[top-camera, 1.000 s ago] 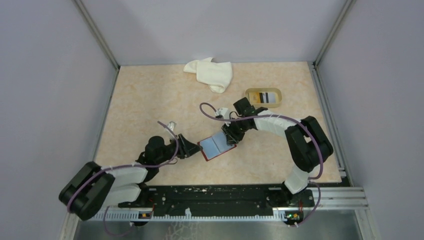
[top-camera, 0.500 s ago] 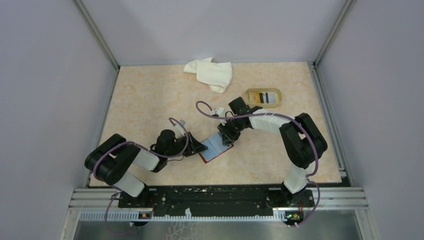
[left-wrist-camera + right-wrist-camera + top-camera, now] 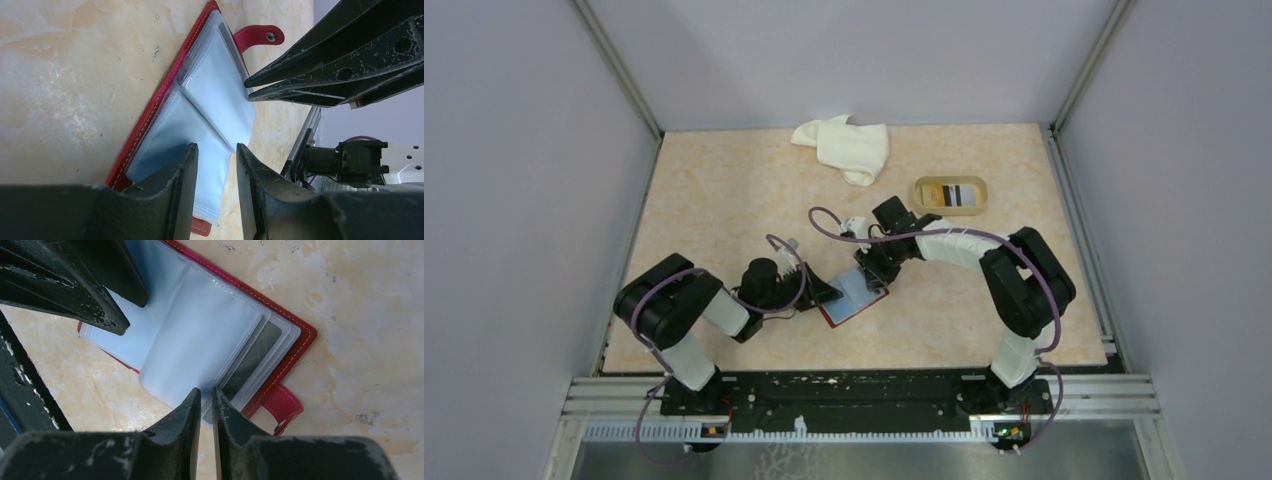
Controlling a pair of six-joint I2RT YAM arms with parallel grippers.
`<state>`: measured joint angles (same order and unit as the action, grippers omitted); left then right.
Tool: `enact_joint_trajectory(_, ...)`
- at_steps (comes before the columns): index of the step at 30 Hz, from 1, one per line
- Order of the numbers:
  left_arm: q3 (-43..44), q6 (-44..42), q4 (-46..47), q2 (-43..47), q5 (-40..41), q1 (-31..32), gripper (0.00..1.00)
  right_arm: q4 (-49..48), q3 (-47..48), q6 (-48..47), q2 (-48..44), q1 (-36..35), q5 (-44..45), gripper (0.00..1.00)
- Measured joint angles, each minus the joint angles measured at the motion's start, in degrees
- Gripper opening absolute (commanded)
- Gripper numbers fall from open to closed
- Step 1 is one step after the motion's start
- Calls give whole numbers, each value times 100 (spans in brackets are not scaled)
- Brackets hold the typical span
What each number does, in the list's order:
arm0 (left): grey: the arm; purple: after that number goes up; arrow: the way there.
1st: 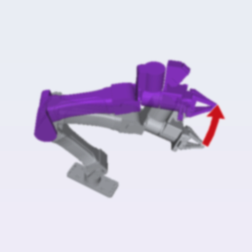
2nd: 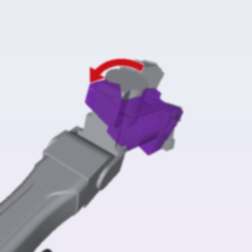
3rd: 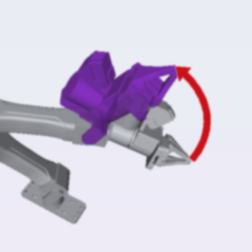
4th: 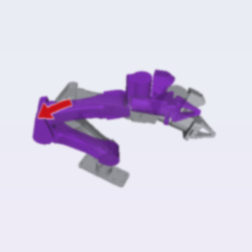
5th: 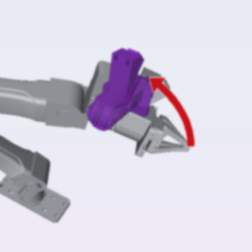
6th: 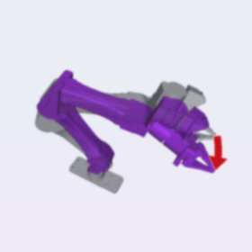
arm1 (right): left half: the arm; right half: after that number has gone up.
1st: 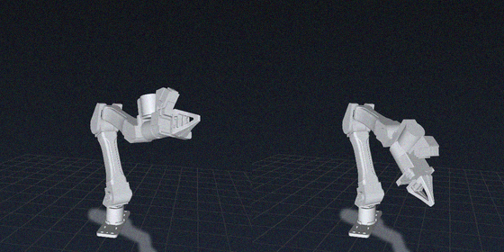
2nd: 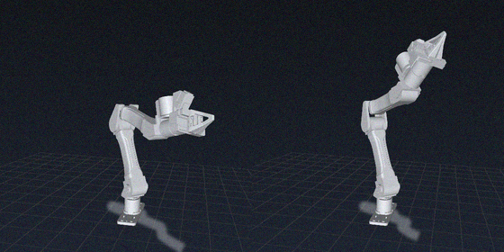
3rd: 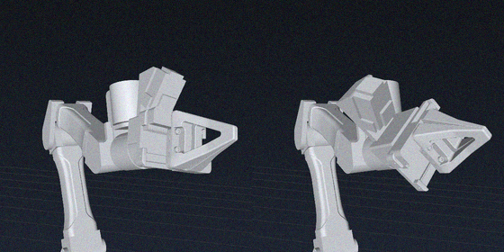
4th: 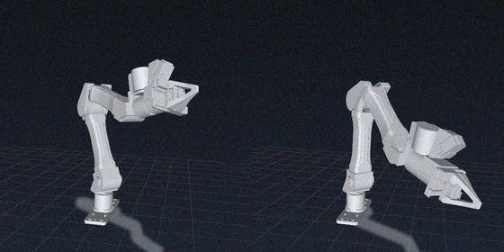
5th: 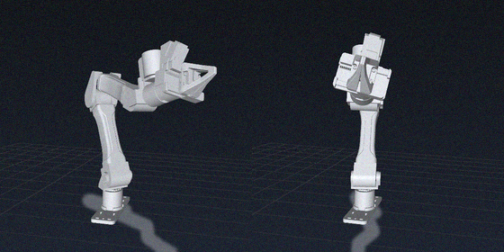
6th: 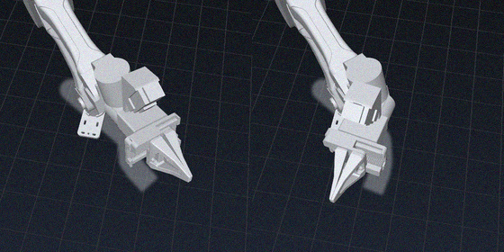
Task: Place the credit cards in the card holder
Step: Open the card holder at the center of the board.
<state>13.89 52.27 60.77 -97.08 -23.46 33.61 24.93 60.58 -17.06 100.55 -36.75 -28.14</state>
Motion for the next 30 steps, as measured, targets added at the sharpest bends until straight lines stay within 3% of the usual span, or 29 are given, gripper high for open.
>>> enact_joint_trajectory(11,44,68,223,-205,-35,0,40,26,66,33,-74,-396,785,15)
enact_joint_trajectory(20,44,74,164,-205,15,0,33,28,66,-37,-107,-555,1058,18)
enact_joint_trajectory(30,44,92,133,-210,33,0,30,0,66,-131,-140,-754,1414,12)
